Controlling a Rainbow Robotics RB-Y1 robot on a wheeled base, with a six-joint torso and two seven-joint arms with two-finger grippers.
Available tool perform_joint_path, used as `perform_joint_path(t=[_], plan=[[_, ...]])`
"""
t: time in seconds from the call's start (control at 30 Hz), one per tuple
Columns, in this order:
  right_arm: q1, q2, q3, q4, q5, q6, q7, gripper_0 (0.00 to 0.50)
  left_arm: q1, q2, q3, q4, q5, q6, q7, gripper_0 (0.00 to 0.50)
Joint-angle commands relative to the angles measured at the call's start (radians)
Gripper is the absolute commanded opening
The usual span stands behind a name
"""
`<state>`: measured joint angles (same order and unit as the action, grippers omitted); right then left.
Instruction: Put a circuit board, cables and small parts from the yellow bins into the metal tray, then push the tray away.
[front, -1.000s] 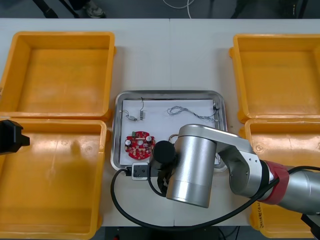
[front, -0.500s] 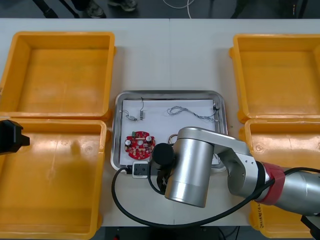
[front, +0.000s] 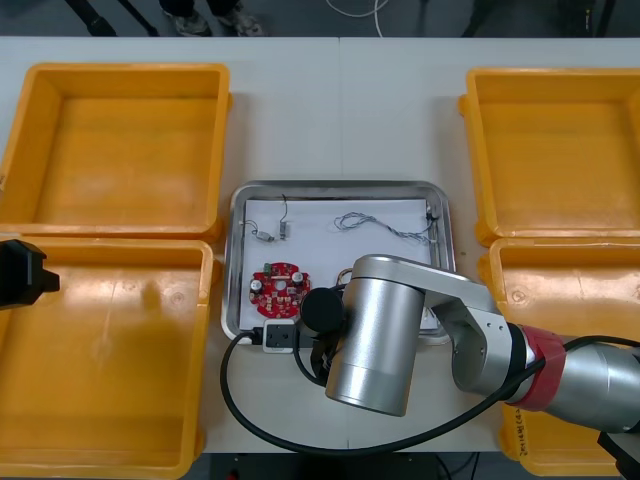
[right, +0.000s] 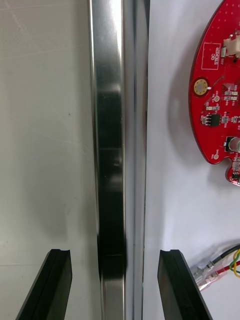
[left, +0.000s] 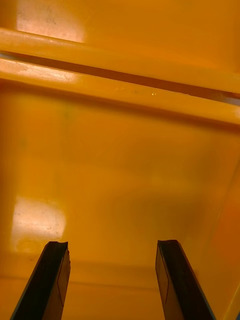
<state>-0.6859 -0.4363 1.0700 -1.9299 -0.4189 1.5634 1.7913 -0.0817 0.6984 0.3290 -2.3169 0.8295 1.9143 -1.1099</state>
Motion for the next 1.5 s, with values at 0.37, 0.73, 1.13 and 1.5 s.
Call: perform_joint_path(t=[0.37,0.73,1.13,1.5], plan=[[-0.001,0.014,0.004,-0.021,0.006,0.009,0.014,0.125,0.02,0.041,0.03,-0.032,0.007,0.006,-0.126,0.5],[-0.026,0.011,-0.009,-0.023,0.005,0.012,0.014,0.0,0.02,0.041,0.03,-0.032,0.007,0.006,-0.126,0.5],[-0.103,-0.016,-0.016,-0.014,-0.031,0.01,0.011,0.0,0.02,0.041,0.03,-0.032,0.007,0.006,-0.126,0.5],[-0.127,-0.032,-0.028,0.052,-0.031,-0.049,0.016,0.0,0.02,0.041,0.03,-0.032,0.007,0.006,-0.126,0.5]])
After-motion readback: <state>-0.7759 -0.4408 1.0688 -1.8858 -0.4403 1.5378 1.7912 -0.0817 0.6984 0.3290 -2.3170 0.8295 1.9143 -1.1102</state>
